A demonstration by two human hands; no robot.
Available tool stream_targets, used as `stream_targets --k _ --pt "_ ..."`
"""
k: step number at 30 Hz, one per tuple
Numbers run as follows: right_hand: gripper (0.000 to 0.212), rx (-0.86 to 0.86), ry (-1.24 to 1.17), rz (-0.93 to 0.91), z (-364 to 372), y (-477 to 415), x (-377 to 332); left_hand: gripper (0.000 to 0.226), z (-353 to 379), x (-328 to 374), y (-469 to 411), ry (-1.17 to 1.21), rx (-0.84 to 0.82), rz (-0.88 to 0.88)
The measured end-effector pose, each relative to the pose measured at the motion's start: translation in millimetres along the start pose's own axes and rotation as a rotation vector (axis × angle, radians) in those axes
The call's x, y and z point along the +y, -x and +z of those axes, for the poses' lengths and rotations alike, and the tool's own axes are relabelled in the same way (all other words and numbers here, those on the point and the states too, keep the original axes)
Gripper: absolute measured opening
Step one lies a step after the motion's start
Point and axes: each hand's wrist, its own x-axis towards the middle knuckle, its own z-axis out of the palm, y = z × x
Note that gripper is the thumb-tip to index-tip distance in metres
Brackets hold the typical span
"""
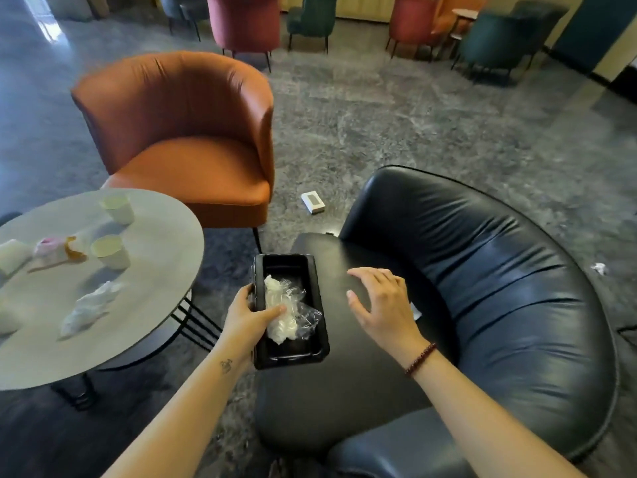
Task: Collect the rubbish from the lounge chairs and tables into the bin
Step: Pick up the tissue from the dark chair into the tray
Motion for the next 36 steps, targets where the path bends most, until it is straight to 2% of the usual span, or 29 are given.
stream_targets --k 6,9,13,16,20,26,30,32,36 --pt "0.034 -0.069 0.08 0.175 27 -16 99 0.05 73 -2 -80 -0.047 -0.078 -0.086" --pt "0.04 -0.126 0.148 0.296 37 -26 147 0.058 98 -2 -116 -0.102 -0.089 -0.102" --pt "0.051 -0.215 0.157 0.426 55 -36 201 0.057 123 -13 -152 -0.18 -0.058 -0.114" --pt "0.06 -0.289 0.14 0.568 84 -37 241 0.052 143 -42 -174 -0.172 0.0 -0.175" --pt "0.072 -0.5 0.091 0.752 144 -17 288 0.045 164 -109 -190 -0.141 0.088 -0.266" --pt "0.069 -0.536 0.077 0.761 225 -8 335 0.05 185 -205 -205 -0.094 0.208 -0.327" --pt "0.069 -0.543 0.071 0.688 257 9 342 0.05 195 -241 -205 -0.075 0.251 -0.337" --pt "0.061 -0.54 0.102 0.636 265 16 343 0.052 198 -249 -203 -0.09 0.26 -0.341" --pt "0.027 -0.465 0.007 0.497 270 22 344 0.056 200 -258 -200 -0.111 0.271 -0.352"
